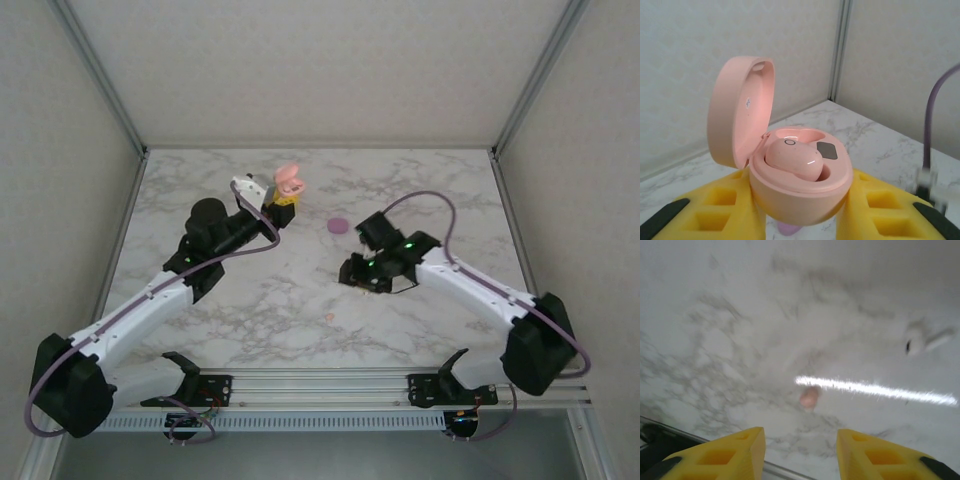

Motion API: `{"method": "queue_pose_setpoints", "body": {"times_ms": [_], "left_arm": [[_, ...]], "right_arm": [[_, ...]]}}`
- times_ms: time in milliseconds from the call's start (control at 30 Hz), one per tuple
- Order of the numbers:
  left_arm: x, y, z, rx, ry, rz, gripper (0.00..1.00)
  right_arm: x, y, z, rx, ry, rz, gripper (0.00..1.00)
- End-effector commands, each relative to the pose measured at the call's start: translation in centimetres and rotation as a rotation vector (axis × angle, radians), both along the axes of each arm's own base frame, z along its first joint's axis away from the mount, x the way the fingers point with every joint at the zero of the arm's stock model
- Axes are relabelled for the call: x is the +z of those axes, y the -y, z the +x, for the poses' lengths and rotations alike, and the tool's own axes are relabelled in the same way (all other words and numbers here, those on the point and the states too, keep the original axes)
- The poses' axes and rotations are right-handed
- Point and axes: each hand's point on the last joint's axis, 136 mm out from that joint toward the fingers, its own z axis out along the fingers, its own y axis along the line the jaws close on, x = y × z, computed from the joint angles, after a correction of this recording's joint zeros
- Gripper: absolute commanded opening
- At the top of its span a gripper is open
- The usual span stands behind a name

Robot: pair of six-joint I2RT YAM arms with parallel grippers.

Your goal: Insert wireless bluetooth earbuds into charging case

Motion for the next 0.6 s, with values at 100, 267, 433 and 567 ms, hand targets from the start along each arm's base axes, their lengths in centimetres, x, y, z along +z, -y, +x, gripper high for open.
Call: {"method": "queue_pose_setpoints", "body": {"times_ms": [100, 267, 433, 567], "left_arm": [[0.8, -1.4, -0.4, 0.047, 0.026, 0.002, 0.24], [1.1, -1.7, -0.7, 0.044, 0.037, 0.003, 0.24], [1.2, -1.5, -1.2, 0.023, 0.044, 0.012, 0.24], [1.2, -1.4, -1.3, 0.015, 0.042, 0.016, 0.24]], "right_arm": [[-4.0, -2.4, -2.3, -0.191, -0.138, -0.098, 0.41], [-7.1, -3.4, -3.4, -0.223, -0.191, -0.139, 0.38], [-8.6, -4.0, -3.4, -0.227, -0.208, -0.151, 0.37], [-9.5, -3.6, -3.5, -0.246, -0.217, -0.177, 0.34]]}}
